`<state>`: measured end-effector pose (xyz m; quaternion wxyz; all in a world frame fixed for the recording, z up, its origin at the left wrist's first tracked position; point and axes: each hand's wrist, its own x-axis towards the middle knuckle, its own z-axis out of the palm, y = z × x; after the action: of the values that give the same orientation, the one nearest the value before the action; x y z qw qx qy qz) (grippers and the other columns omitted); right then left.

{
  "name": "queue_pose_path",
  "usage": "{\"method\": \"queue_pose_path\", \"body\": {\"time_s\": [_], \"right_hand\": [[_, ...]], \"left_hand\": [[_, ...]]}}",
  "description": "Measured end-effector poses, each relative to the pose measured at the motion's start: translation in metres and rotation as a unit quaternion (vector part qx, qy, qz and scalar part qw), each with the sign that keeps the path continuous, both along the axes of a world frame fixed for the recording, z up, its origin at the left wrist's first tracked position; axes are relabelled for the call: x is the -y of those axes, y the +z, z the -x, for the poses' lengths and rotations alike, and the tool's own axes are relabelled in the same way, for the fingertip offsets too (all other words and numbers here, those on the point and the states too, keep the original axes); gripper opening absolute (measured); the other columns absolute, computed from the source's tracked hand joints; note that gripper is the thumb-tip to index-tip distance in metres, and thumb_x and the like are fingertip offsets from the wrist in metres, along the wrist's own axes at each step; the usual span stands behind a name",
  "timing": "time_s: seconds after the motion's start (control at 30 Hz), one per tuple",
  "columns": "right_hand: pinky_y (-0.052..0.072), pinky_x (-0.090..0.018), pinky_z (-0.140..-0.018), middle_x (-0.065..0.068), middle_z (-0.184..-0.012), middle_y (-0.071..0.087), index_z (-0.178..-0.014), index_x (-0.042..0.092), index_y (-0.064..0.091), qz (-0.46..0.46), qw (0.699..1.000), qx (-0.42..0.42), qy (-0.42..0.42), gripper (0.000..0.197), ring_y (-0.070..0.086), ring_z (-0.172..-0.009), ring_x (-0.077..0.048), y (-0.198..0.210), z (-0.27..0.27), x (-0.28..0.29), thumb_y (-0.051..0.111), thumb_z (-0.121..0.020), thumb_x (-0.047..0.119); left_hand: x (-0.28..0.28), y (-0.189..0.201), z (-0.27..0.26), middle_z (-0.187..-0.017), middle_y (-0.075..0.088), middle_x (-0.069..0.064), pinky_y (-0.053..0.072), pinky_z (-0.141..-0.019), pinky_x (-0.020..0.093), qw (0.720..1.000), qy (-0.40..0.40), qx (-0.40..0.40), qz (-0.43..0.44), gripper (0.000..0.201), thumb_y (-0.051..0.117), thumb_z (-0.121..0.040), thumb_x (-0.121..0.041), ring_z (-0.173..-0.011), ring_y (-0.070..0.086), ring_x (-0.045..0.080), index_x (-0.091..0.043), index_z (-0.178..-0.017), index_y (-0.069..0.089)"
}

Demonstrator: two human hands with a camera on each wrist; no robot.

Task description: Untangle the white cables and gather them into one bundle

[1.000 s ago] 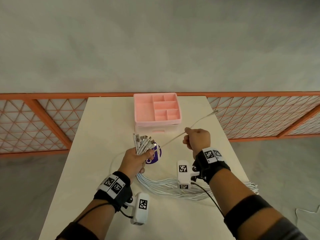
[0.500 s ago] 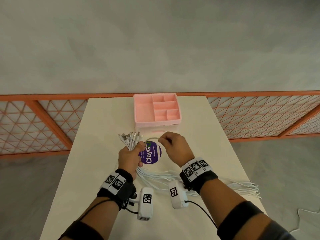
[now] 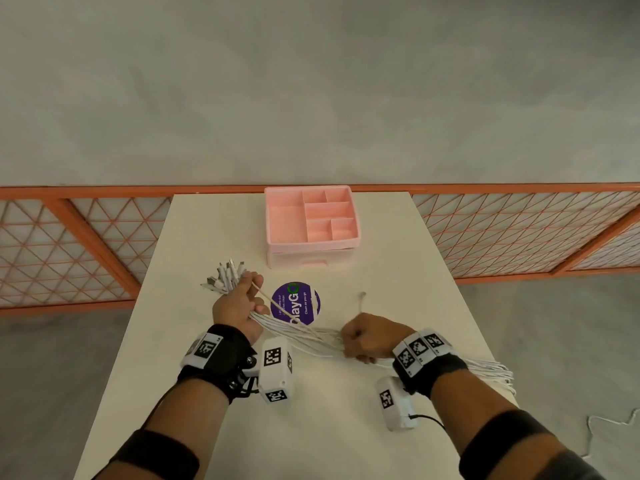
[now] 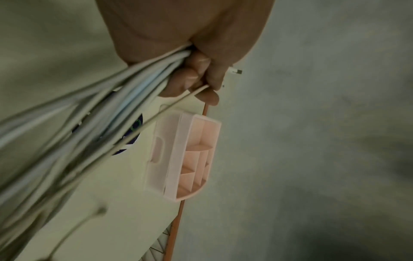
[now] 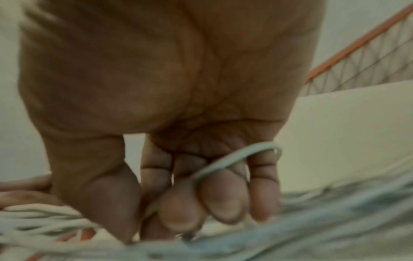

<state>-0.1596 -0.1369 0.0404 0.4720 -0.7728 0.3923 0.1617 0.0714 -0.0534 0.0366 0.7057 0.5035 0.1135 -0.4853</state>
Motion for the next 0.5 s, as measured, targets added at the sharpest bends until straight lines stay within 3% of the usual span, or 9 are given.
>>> {"method": "queue_pose_path", "body": {"time_s": [0.2,0.33,0.4,0.5], "right_hand": [[0.047,-0.024,-0.056,-0.008,-0.058,0.064,-0.056,0.016,0.063,-0.006,0.982,-0.172,-0.072,0.016,0.055,-0.05,-0.018,-0.022,0.072,0.023,0.063,-0.071,0.013],[0.05,-0.022,-0.056,-0.005,-0.059,0.068,-0.065,0.011,0.065,0.042,0.961,-0.254,-0.096,0.008,0.06,-0.052,-0.018,-0.032,0.1,0.036,0.065,-0.073,0.011],[0.055,-0.027,-0.064,-0.009,-0.079,0.074,-0.078,0.011,0.065,0.099,0.948,-0.288,-0.099,0.002,0.068,-0.066,-0.022,-0.038,0.106,0.04,0.065,-0.076,0.012],[0.053,-0.03,-0.085,-0.01,-0.113,0.069,-0.109,0.01,0.064,0.187,0.934,-0.295,-0.072,0.024,0.066,-0.102,-0.026,-0.048,0.096,0.045,0.057,-0.087,0.018]], "left_hand": [[0.005,0.001,0.003,-0.07,0.073,-0.002,0.033,-0.035,0.016,1.0,0.009,0.007,0.018,0.016,0.059,-0.099,-0.022,-0.034,0.033,0.006,-0.016,-0.086,0.064],[0.006,0.001,0.007,-0.075,0.073,-0.002,0.034,-0.035,0.017,1.0,0.01,0.005,0.017,0.017,0.059,-0.1,-0.023,-0.035,0.033,0.006,-0.016,-0.084,0.065],[0.006,0.001,0.007,-0.078,0.073,-0.001,0.033,-0.035,0.017,1.0,0.01,0.011,0.016,0.017,0.059,-0.1,-0.022,-0.036,0.033,0.006,-0.016,-0.084,0.065],[0.006,0.001,0.009,-0.08,0.073,0.0,0.033,-0.036,0.019,0.998,-0.015,0.05,0.018,0.014,0.061,-0.098,-0.023,-0.039,0.033,0.007,-0.014,-0.089,0.066]]}}
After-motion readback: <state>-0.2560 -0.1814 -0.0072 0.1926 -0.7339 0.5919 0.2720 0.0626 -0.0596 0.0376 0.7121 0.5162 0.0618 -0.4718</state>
